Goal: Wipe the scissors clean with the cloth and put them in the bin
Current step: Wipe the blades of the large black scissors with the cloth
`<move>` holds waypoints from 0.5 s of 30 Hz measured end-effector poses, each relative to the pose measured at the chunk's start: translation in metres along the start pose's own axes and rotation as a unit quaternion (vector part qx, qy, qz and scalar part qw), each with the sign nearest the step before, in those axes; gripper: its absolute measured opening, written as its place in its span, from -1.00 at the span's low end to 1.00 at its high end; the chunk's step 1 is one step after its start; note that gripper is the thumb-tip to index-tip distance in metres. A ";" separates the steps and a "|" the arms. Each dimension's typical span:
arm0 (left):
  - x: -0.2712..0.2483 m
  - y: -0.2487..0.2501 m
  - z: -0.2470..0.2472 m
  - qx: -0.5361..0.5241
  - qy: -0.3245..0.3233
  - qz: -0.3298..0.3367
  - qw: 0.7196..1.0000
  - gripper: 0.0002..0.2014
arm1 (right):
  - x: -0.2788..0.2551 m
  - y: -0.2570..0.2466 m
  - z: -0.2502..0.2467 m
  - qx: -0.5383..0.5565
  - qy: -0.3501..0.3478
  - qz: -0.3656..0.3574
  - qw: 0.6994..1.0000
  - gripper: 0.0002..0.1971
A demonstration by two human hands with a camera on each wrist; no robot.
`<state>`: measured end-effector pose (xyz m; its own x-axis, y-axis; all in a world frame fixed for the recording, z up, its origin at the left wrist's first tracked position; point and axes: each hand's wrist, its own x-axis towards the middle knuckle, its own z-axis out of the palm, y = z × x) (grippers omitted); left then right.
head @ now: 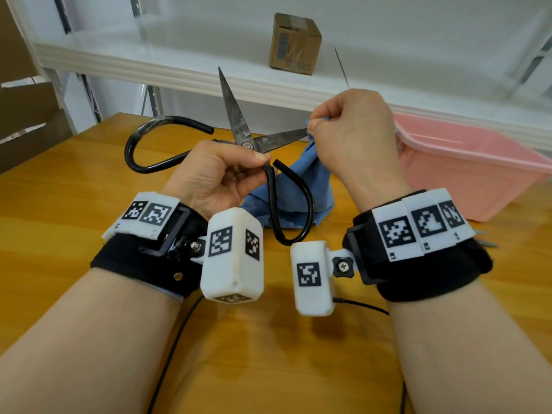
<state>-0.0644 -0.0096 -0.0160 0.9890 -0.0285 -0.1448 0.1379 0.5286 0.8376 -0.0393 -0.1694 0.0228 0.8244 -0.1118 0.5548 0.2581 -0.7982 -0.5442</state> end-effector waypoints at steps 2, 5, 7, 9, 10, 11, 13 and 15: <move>0.000 0.000 0.001 0.000 -0.001 0.001 1.000 -0.94 | 0.000 -0.001 -0.001 0.004 0.006 0.005 1.000 -0.77; 0.000 0.003 -0.002 -0.003 0.006 0.008 1.000 -0.93 | -0.005 -0.009 0.006 0.011 -0.009 -0.021 1.000 -0.78; -0.001 0.003 -0.001 -0.002 0.010 0.011 1.000 -0.94 | -0.006 -0.008 0.006 0.006 -0.018 -0.025 0.999 -0.79; -0.001 0.002 0.001 0.000 0.014 0.015 1.000 -0.93 | -0.002 -0.002 0.002 -0.001 -0.013 -0.010 1.000 -0.80; -0.001 0.001 0.002 0.000 0.014 0.017 1.000 -0.93 | -0.001 0.000 -0.001 -0.002 -0.007 -0.004 1.000 -0.80; -0.001 0.000 0.002 -0.002 0.014 0.017 1.000 -0.93 | -0.001 0.001 -0.002 -0.003 -0.001 -0.003 1.000 -0.80; 0.000 0.001 0.002 -0.013 0.012 0.015 1.000 -0.93 | -0.003 -0.004 0.001 0.001 -0.002 -0.015 1.000 -0.78; 0.000 0.003 -0.001 -0.020 0.012 0.015 1.000 -0.92 | -0.008 -0.011 0.005 0.004 -0.011 -0.028 1.000 -0.79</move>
<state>-0.0638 -0.0072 -0.0140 0.9911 0.0085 -0.1329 0.1052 0.5619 0.8205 -0.0459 -0.1570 0.0211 0.8194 -0.0540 0.5707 0.3076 -0.7987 -0.5171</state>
